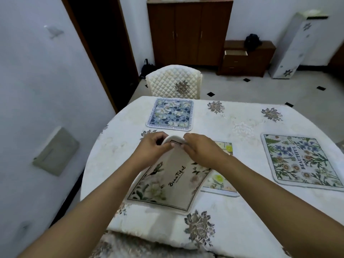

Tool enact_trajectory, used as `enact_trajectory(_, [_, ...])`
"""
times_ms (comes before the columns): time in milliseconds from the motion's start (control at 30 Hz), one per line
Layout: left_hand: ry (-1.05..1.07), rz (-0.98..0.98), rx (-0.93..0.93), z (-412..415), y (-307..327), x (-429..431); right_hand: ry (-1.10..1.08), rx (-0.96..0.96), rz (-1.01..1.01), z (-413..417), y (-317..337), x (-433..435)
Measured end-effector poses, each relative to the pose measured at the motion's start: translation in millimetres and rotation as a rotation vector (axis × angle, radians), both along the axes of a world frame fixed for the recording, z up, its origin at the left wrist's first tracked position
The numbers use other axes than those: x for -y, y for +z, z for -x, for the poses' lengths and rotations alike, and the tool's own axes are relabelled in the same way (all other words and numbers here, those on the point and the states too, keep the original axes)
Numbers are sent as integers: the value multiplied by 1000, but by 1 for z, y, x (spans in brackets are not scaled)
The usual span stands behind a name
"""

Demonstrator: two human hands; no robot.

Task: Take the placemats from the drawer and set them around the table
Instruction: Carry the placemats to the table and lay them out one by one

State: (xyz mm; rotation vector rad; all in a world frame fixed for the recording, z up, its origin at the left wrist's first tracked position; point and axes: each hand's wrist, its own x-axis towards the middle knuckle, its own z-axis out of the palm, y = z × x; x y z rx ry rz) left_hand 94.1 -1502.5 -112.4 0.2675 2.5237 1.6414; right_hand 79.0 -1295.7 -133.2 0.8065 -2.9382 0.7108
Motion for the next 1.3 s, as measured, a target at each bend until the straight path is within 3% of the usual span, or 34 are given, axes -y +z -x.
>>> enact_trajectory(200, [34, 75, 208, -6, -32, 85, -82, 130, 230, -14, 10, 34])
enact_trajectory(300, [203, -144, 406, -16, -72, 128, -145, 159, 287, -12, 14, 44])
enact_trajectory(433, [268, -414, 683, -31, -125, 148, -211, 174, 331, -12, 13, 53])
enact_trajectory(533, [323, -713, 754, -38, -149, 143, -282, 201, 384, -13, 10, 56])
enact_trajectory(633, [357, -830, 748, -37, -161, 133, -368, 190, 425, -12, 8, 61])
enact_trajectory(767, [320, -763, 753, -33, -166, 120, -496, 165, 499, -9, 5, 65])
enact_trajectory(867, [419, -684, 746, -29, -169, 113, -578, 173, 557, -6, -4, 67])
enact_trajectory(1067, [629, -454, 546, -29, -167, 126, -817, 260, 608, -5, -40, 71])
enact_trajectory(1300, [728, -377, 545, -35, -178, 162, -899, 430, 582, -17, -110, 109])
